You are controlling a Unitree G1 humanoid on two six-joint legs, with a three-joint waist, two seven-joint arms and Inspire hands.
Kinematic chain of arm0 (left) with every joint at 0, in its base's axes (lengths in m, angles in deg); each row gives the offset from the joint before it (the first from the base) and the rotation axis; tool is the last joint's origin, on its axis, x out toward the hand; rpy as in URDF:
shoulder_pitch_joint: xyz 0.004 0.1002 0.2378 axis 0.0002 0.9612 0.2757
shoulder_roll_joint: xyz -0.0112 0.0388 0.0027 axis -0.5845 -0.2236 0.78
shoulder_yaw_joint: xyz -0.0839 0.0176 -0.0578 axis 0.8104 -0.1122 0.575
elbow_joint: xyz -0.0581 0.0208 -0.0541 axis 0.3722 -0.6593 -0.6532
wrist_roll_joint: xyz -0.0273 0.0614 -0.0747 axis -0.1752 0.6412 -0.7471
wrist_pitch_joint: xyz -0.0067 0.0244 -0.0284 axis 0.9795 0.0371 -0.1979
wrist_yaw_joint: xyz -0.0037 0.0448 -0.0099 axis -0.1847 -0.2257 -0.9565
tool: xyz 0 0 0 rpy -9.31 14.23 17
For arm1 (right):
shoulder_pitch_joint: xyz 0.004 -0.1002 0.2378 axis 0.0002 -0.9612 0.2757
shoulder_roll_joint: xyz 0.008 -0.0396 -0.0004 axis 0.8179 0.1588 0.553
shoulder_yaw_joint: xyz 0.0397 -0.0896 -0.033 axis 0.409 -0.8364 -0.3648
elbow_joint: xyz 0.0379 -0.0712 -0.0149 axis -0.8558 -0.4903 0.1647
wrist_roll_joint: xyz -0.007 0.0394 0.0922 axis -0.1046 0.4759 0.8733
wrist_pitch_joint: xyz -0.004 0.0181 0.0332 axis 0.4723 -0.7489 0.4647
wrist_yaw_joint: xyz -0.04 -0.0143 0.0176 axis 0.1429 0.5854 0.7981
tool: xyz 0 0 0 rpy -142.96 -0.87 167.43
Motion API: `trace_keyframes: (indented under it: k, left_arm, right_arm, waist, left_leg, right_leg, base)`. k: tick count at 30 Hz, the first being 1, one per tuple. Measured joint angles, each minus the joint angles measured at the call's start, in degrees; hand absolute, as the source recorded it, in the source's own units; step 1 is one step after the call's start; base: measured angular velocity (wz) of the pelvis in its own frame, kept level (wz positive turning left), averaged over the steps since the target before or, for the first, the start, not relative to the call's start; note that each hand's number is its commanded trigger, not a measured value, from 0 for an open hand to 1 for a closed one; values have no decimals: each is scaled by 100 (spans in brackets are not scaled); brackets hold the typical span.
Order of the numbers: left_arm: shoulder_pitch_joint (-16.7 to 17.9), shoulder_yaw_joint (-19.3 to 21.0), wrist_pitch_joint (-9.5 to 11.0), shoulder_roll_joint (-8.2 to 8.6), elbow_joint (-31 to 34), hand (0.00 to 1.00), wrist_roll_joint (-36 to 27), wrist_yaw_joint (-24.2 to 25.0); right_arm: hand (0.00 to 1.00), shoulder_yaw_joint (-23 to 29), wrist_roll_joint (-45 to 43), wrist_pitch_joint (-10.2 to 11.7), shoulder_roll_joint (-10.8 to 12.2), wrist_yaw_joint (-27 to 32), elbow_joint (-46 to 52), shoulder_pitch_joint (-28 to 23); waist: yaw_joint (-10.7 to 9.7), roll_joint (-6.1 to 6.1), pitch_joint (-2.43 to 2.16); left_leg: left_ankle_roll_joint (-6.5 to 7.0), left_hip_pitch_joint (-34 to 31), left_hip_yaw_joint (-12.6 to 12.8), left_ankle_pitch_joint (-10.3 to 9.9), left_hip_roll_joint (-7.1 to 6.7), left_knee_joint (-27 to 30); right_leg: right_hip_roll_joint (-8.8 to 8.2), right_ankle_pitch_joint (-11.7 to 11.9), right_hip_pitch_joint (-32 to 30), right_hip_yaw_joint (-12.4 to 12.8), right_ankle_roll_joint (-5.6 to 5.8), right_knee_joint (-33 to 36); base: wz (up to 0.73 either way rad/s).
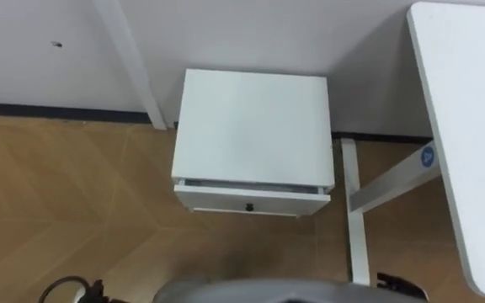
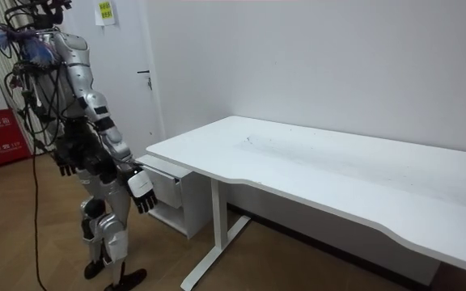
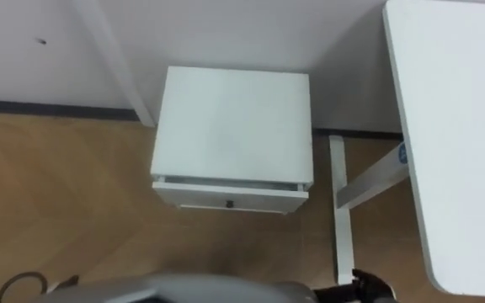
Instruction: Put apple and close drawer
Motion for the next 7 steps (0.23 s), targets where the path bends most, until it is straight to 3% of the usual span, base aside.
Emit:
trace_keyframes:
  k: [7]
  left_arm:
    - [81, 19, -96, 121, -109, 0, 103, 17]
  right_arm:
    - [0, 45, 414, -48, 90, 12, -81, -107]
  waist:
    - [-6, 3, 15]
  left_leg:
    - [-1, 162, 12, -1, 0, -42]
  right_leg:
    - [-2, 0, 113, -104, -1, 11]
  base:
    - [-1]
